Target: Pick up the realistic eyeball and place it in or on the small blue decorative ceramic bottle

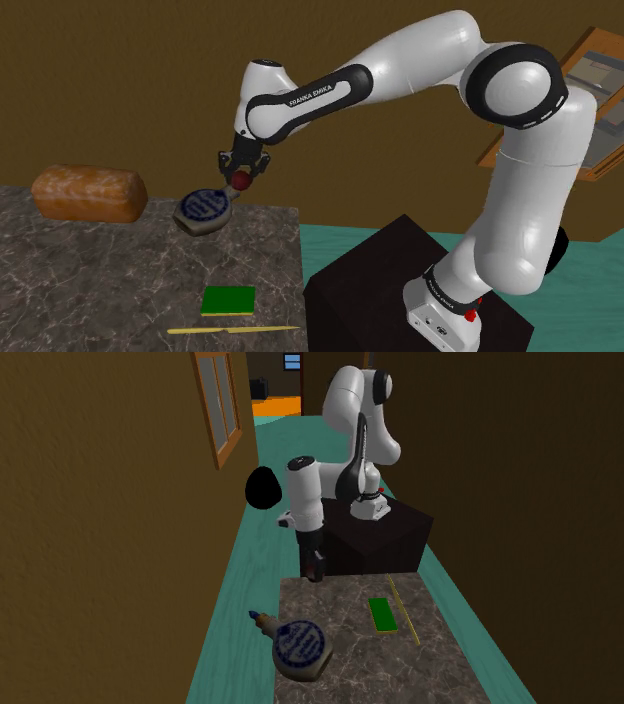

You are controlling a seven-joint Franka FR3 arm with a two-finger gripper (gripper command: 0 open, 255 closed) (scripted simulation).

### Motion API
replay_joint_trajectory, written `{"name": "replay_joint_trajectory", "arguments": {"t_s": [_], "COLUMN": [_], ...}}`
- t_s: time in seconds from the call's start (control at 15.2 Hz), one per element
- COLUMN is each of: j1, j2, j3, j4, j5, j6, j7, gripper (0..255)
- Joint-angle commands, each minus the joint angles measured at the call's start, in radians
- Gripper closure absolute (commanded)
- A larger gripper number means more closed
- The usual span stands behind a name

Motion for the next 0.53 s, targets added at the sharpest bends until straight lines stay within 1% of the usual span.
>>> {"name": "replay_joint_trajectory", "arguments": {"t_s": [0.0,0.26,0.33,0.4,0.46], "j1": [0.013,0.047,0.057,0.07,0.071], "j2": [0.071,0.231,0.275,0.337,0.344], "j3": [-0.009,-0.027,-0.031,-0.036,-0.037], "j4": [0.111,0.374,0.45,0.558,0.555], "j5": [-0.019,-0.052,-0.059,-0.067,-0.068], "j6": [-0.04,-0.145,-0.176,-0.221,-0.212], "j7": [0.011,0.031,0.034,0.039,0.038], "gripper": [255,255,255,255,255]}}
